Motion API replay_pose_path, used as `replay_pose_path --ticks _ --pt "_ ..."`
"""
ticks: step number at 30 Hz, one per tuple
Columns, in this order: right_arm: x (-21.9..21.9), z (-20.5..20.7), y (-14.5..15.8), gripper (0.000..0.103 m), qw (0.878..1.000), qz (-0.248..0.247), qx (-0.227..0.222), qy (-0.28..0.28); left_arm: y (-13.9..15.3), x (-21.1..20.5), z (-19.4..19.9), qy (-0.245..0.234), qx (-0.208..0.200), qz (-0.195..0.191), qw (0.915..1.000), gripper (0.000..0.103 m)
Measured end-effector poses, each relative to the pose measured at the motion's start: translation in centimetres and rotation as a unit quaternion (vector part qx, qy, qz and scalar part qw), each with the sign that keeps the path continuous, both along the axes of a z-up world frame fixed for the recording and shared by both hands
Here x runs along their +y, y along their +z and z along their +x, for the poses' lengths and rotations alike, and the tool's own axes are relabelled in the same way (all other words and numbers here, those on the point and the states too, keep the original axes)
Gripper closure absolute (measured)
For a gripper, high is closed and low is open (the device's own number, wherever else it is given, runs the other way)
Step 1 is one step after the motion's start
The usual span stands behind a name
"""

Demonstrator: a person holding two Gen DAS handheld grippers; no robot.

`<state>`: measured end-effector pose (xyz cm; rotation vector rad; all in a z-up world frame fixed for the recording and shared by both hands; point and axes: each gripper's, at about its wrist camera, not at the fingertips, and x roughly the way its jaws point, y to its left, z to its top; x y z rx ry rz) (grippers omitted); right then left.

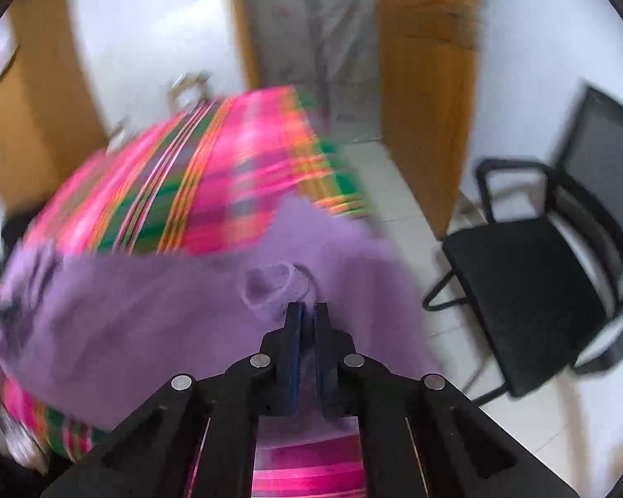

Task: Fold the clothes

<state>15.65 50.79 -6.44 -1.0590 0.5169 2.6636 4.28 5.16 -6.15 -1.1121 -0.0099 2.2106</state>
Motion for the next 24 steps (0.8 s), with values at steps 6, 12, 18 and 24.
replay_pose_path --ticks 6,12,18,24 --pt "9.6 6.1 -4.8 0.077 0.94 -0.289 0.035 -0.177 -0.1 0.2 -0.3 -0.002 -0.003 -0.003 1.0 0.084" --pt "3.2 5.7 0.2 0.057 0.993 -0.086 0.067 -0.046 0.0 0.4 -0.4 -0.002 -0.005 -0.012 0.9999 0.084" --pt "-5.6 -0.2 0.1 0.057 0.991 0.066 0.008 0.119 0.0 0.5 -0.4 0.002 -0.004 -0.016 0.9999 0.083" --pt "-7.3 -2.3 -1.3 0.074 0.979 0.134 -0.029 0.154 -0.1 0.2 -0.5 0.0 -0.006 -0.007 1.0 0.083"
